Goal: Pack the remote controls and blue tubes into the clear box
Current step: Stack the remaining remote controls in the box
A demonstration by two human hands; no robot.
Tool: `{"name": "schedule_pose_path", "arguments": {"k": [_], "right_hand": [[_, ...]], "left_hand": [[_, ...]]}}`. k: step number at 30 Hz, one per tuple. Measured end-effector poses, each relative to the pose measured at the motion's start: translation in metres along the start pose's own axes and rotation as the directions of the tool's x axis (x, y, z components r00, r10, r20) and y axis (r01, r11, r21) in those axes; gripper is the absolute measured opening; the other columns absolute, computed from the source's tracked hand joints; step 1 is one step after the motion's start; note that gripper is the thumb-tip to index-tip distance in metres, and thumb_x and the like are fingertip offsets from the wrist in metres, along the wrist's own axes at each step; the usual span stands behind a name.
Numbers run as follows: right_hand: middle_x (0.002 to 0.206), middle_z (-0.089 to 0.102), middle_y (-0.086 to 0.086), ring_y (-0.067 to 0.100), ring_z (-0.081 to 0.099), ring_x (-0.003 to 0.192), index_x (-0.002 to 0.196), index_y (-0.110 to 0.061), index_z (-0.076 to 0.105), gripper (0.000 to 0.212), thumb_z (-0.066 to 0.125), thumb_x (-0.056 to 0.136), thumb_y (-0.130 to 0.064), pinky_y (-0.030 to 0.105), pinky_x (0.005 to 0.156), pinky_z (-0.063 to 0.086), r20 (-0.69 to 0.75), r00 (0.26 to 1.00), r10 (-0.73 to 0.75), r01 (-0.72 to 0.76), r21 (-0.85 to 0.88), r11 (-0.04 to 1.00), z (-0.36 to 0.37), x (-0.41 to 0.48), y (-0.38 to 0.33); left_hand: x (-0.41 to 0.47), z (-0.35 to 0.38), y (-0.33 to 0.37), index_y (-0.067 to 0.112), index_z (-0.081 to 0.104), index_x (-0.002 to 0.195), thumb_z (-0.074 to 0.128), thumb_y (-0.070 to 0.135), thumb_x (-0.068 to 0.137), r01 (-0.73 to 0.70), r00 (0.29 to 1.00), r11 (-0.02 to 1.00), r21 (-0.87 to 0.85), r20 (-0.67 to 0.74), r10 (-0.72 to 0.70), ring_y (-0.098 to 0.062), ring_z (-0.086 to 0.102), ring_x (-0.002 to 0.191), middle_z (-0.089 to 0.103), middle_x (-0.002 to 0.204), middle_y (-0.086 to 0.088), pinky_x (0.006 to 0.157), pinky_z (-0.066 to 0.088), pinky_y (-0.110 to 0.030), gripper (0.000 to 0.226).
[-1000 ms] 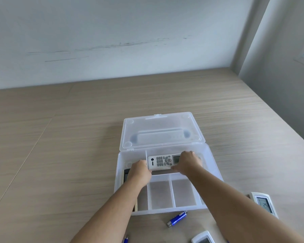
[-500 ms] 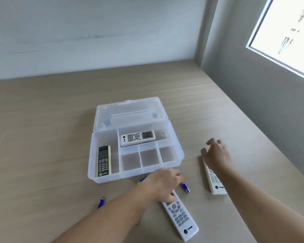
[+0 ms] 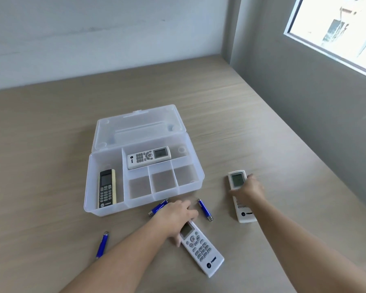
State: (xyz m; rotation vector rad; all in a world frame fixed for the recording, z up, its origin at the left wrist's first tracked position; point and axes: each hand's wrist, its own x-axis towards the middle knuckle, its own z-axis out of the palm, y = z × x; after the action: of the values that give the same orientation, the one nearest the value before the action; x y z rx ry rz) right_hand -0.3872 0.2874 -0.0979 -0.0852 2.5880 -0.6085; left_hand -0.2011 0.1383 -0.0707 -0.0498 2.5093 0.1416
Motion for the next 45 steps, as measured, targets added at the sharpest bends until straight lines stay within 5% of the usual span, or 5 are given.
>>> {"name": "schedule_pose_path", "arguments": {"k": [7,12,21,31,45], "right_hand": [[0.093,0.064,0.015,0.031,0.062,0.083,0.104,-0.007,0.054,0.045,0.077,0.066,-0.016,0.036,0.069,0.052,0.059,0.998,-0.021,0.003,0.292,0.957,-0.02,-0.003,-0.008],[0.064,0.06,0.006,0.023,0.057,0.056,0.079,-0.015,0.061,0.004,0.062,0.078,-0.018,0.03,0.055,0.049,0.041,0.985,-0.165,0.118,0.536,0.836,-0.062,-0.017,-0.058],[0.077,0.064,0.018,0.029,0.061,0.068,0.079,-0.002,0.066,0.014,0.062,0.083,-0.014,0.041,0.062,0.054,0.084,0.929,-0.361,0.222,0.653,0.724,-0.058,-0.034,-0.17],[0.076,0.062,0.015,0.031,0.065,0.074,0.074,0.001,0.061,0.011,0.064,0.084,-0.004,0.036,0.075,0.057,0.191,0.958,-0.215,0.027,0.685,0.728,0.023,-0.012,-0.214],[0.075,0.057,0.012,0.025,0.058,0.054,0.091,0.001,0.055,0.017,0.061,0.085,-0.014,0.033,0.054,0.055,0.305,0.949,-0.078,-0.08,0.472,0.878,0.088,-0.001,-0.245]], "left_hand": [[-0.011,-0.013,-0.013,0.019,0.04,0.058,0.089,0.026,0.058,0.067,0.997,0.89,-0.452,0.07,-0.039,-0.015,0.041,0.06,0.044,0.063,0.003,0.049,0.029,-0.027,0.049],[-0.04,-0.063,-0.04,0.025,0.073,0.072,0.081,0.006,0.065,-0.01,1.0,0.399,-0.917,-0.01,0.003,-0.005,0.068,0.068,0.072,0.069,0.01,0.068,0.055,-0.022,0.022],[-0.083,-0.074,-0.104,0.017,0.072,0.087,0.066,0.059,0.073,-0.205,0.95,-0.313,-0.927,-0.111,-0.293,-0.017,0.07,0.066,0.074,0.072,-0.002,0.067,0.055,-0.031,0.045],[-0.089,-0.087,-0.183,0.017,0.044,0.123,0.078,0.024,0.071,0.018,0.803,-0.093,-0.995,0.07,-0.592,-0.03,0.061,0.091,0.061,0.111,-0.017,0.084,0.053,-0.047,0.063],[-0.046,-0.093,-0.219,0.031,0.058,0.126,0.08,0.027,0.072,-0.002,0.75,0.287,-0.958,-0.191,-0.633,-0.005,0.054,0.069,0.055,0.076,0.011,0.061,0.042,-0.019,0.059]]}}
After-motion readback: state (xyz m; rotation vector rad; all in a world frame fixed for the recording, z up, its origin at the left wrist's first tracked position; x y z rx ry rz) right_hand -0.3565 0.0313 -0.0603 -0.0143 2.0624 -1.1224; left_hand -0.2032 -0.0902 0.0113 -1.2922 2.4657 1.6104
